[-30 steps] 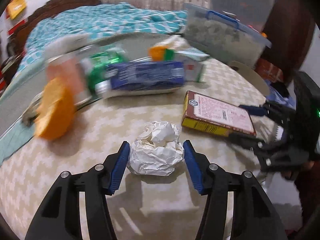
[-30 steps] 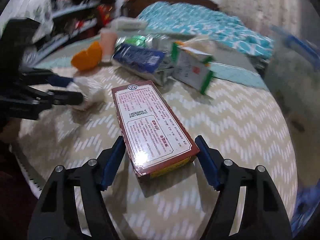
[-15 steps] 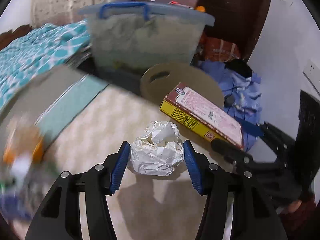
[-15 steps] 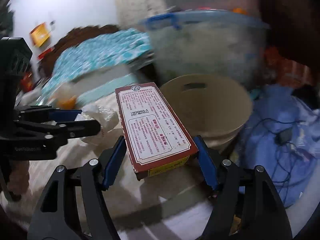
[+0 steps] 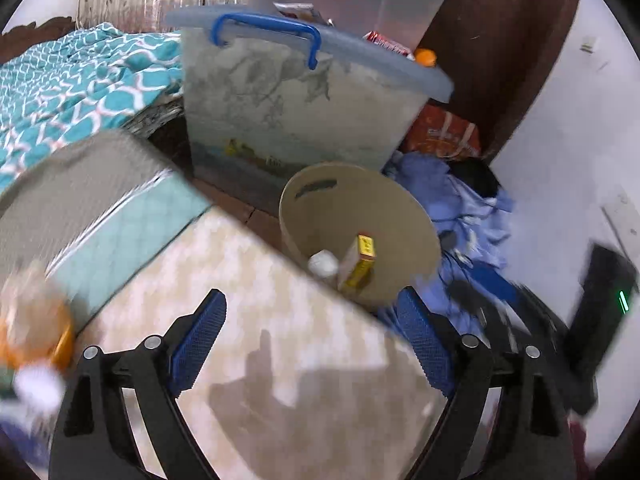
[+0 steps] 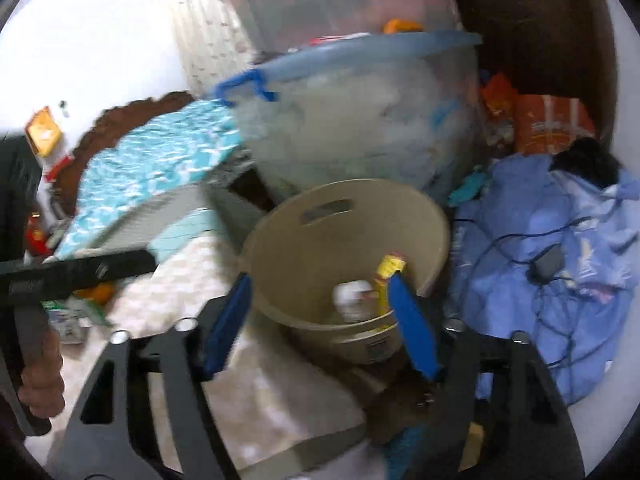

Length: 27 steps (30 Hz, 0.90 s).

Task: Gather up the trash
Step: 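Carry both items over the tan bin and open both tools to drop them, then grasp the pink paper cup with the right tool while the left tool grasps the orange peel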

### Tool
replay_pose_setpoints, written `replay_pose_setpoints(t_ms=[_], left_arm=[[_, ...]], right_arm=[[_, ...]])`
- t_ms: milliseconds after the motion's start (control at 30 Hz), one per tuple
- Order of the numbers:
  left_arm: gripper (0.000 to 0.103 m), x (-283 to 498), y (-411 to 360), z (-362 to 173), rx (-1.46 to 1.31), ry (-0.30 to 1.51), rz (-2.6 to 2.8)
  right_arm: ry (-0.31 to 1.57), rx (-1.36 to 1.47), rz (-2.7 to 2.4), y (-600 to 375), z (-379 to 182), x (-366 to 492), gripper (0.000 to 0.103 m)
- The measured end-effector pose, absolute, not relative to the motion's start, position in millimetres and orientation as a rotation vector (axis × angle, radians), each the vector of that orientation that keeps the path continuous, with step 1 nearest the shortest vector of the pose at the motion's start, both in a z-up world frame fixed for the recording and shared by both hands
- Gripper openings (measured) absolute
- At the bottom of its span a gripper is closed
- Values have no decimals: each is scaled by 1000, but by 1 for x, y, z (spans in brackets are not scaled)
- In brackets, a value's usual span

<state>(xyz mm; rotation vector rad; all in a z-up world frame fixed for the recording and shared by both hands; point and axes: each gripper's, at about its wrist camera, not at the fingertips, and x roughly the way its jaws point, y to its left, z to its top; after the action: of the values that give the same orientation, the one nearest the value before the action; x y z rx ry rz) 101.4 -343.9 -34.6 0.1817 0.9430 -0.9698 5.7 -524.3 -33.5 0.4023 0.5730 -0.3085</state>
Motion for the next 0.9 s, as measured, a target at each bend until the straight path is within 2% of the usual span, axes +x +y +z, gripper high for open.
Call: replay_pose_setpoints(t_ms=[100,367,533,633,767,900], left_arm=[[82,82,-279,-35,175,946,-973],[82,68,-84,-27,89,908,-720],[82,81,20,-26,-66,877,-457],[82,88,64,-36,-198,901,-413],[82,97,88,-48,-309,933,-408],[82,102,95,-60,-379,954,-454]], right_arm=[[604,406,-169,-494,-28,25,46],[682,342,206,-358,-10,94,43],[749,323,401,-265,-10,143,44],[775,290,484,-211,-8,170,46],[804,231,518,-155,-8,207,63],[829,165,505,-118,-12,237,68]])
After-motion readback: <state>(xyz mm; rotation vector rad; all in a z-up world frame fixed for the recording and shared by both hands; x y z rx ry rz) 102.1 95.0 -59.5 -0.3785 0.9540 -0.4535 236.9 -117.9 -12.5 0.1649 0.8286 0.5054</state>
